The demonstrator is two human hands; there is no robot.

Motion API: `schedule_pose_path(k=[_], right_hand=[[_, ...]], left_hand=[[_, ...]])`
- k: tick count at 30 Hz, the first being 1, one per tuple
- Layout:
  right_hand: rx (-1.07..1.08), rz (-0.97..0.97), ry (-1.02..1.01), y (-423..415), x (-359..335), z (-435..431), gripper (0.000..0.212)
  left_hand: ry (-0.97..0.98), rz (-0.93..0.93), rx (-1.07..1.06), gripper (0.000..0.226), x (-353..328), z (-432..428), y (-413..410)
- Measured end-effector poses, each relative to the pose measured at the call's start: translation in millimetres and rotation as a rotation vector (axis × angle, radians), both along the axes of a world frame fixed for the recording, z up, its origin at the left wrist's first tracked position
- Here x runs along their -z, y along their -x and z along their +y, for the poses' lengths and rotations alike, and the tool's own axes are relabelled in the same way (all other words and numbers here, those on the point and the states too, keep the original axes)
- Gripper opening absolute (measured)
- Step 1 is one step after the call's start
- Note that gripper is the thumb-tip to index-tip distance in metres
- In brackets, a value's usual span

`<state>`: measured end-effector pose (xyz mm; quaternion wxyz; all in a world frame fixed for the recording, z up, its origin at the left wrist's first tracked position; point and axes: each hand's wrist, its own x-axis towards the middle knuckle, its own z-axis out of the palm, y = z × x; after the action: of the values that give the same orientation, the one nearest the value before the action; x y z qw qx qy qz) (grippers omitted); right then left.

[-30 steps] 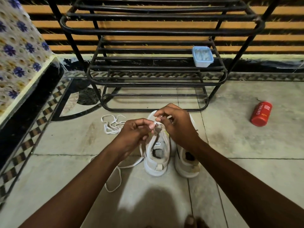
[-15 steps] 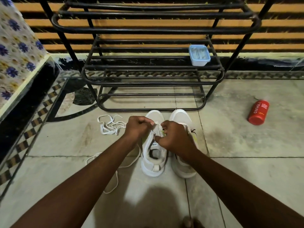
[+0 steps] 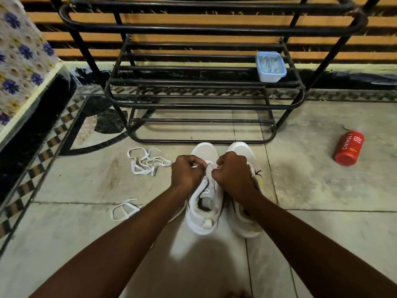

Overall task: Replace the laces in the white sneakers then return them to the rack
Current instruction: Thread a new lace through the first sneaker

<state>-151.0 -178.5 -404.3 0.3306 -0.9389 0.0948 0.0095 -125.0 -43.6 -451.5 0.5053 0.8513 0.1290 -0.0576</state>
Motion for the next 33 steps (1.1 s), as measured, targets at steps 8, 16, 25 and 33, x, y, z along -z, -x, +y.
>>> schedule_pose_path(k=[8, 16, 25, 33], right_hand=[[0.07, -0.006, -0.069, 3, 5, -4, 0.028], [0.084, -0.042, -0.087, 7, 4, -5, 0.027], [0.068, -0.031, -0.102, 7, 5, -5, 0.027], [0.004, 0.033, -0.067, 7, 6, -3, 0.027]], left_hand=[[-0.058, -0.078, 0.047, 0.019, 3, 0, 6], [-0.042, -0.148, 0.08, 0.008, 9, 1, 8], [-0.036, -0.117, 0.098, 0.006, 5, -2, 9], [-0.51, -0.19, 0.387, 0.017, -11, -7, 8]])
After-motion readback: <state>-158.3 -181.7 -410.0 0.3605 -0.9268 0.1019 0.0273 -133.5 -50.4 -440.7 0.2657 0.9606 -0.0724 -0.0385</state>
